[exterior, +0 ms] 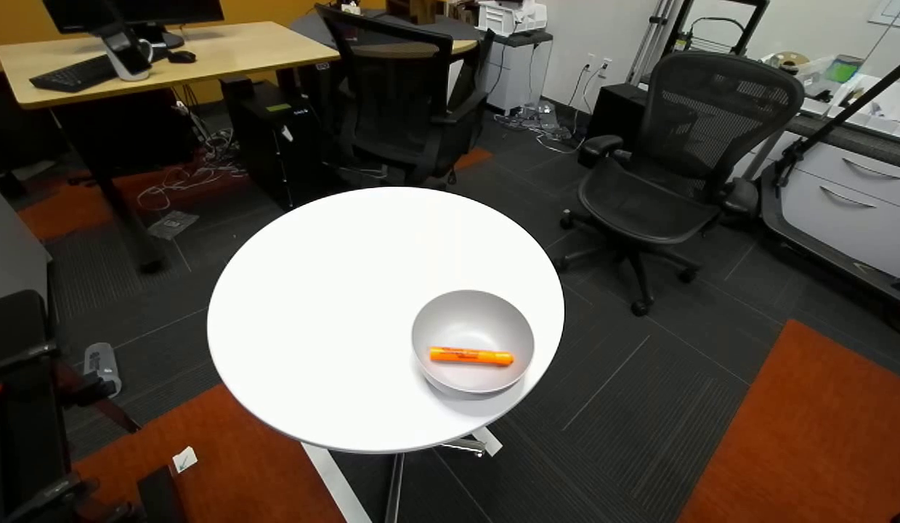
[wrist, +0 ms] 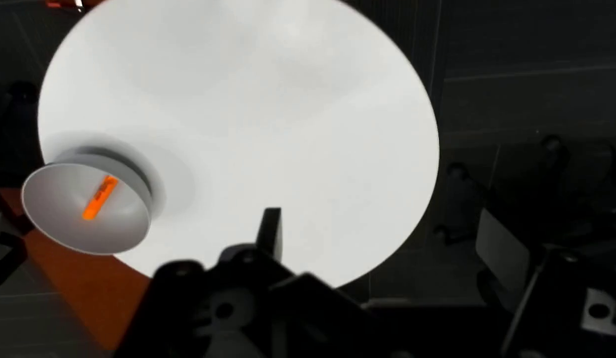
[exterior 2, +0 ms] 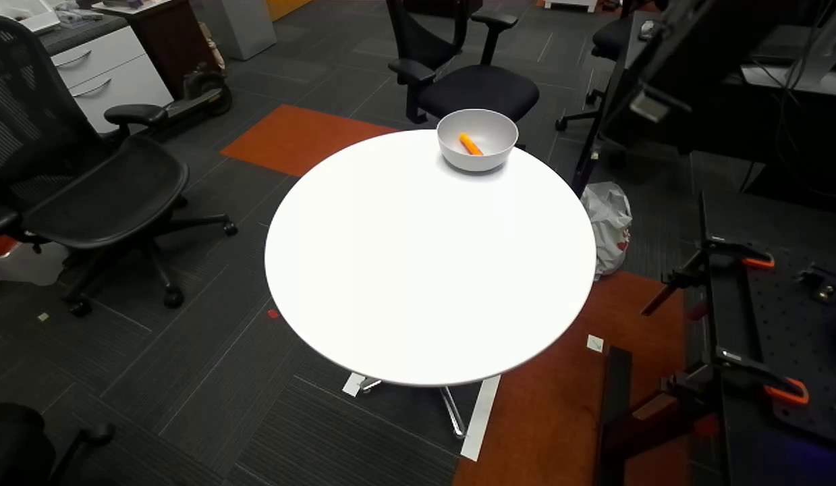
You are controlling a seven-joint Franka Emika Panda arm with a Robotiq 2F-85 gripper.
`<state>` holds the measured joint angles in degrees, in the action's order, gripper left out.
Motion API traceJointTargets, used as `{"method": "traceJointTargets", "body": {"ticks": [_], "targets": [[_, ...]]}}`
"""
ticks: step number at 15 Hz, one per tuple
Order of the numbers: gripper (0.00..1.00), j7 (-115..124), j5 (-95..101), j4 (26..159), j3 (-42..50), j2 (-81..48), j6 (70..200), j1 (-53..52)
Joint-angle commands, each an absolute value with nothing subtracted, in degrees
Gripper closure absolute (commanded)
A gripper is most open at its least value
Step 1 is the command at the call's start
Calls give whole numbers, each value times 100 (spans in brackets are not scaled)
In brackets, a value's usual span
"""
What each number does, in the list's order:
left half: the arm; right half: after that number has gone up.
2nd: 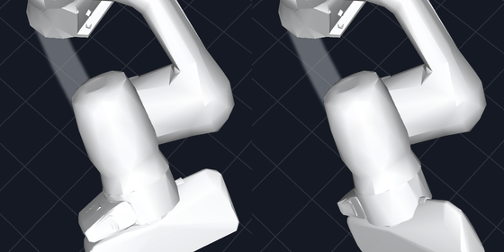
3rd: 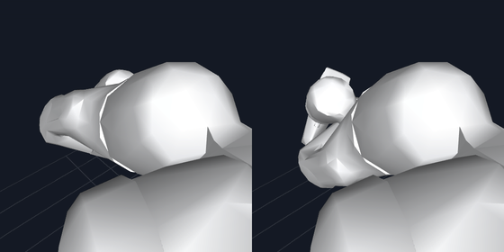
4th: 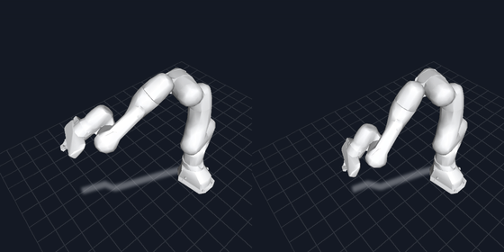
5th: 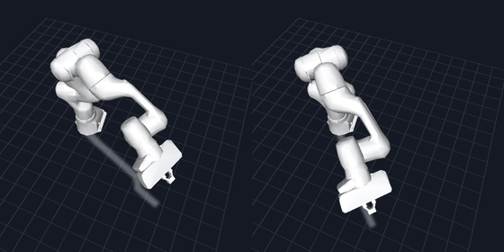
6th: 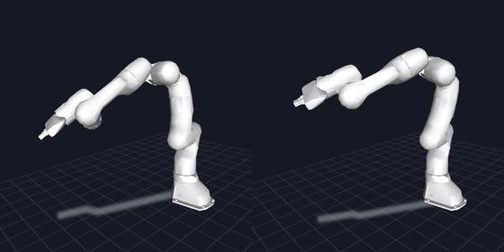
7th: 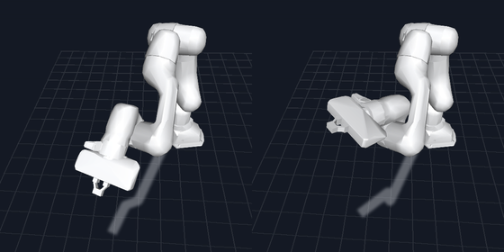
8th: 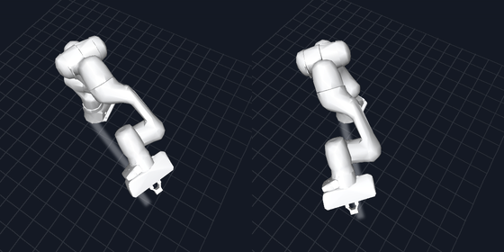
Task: Put the orange marker in the bowl on the table
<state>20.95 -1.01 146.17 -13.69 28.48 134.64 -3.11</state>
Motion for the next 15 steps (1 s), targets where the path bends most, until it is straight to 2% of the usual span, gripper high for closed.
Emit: {"method": "traceJointTargets", "body": {"ticks": [1,7,15], "targets": [[0,2160,-60,14105,-1006,2822,13711,-26],[0,2389,49,13308,-557,2406,14200,732],[0,3308,625,13053,-477,1296,14962,1442]]}}
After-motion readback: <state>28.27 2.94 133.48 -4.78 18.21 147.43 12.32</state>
